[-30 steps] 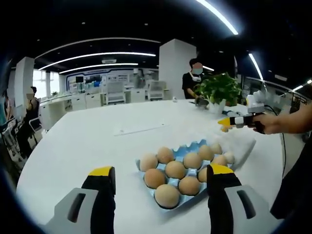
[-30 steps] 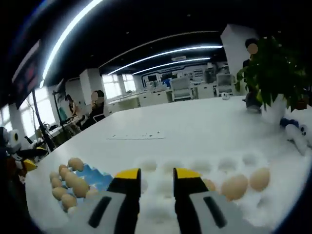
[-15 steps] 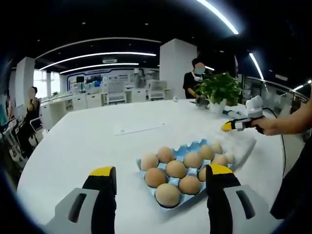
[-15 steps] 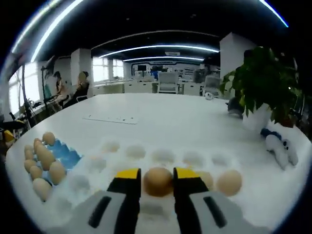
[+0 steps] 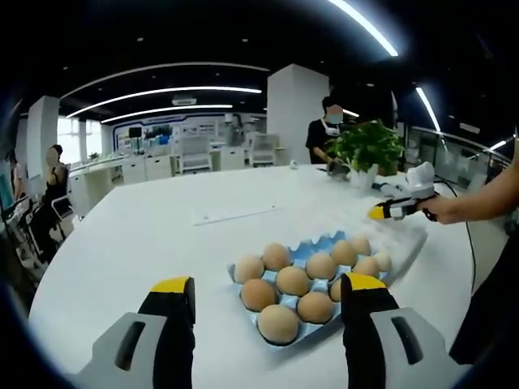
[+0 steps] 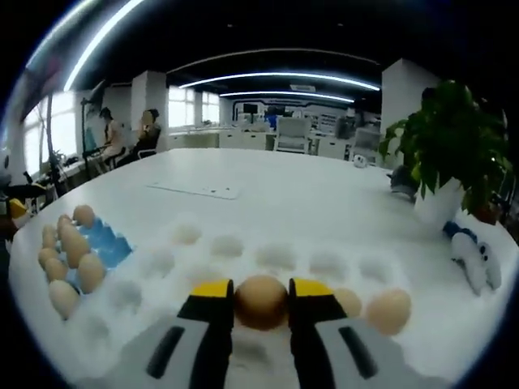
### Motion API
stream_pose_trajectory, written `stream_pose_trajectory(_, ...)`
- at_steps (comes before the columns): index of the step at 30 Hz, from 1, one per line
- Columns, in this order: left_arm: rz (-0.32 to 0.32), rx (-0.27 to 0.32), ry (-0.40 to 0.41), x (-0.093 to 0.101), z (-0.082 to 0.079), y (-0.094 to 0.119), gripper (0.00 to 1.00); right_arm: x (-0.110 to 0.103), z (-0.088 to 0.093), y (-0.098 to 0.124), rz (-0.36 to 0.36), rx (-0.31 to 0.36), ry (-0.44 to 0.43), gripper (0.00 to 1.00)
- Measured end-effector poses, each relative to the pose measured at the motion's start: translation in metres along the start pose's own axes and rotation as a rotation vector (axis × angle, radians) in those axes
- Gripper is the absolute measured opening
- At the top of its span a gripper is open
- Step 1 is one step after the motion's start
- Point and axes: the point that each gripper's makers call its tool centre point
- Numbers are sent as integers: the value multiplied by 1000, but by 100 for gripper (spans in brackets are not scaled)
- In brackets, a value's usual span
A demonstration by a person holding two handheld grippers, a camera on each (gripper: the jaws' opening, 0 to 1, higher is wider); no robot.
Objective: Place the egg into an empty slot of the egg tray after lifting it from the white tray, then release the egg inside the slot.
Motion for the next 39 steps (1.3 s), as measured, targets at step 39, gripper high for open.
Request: stream_pose_trajectory(39,2,7,1,-3,-1,1,74,-137,-71,27,-368,102,-36,26)
Point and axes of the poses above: the point that each gripper's makers call its tool centre point, and the gripper's own axes: y roughly backward along the fingers, x roughly to its right, z roughly out of its underside, and after that the axes turned 11 degrees about z, right-handed
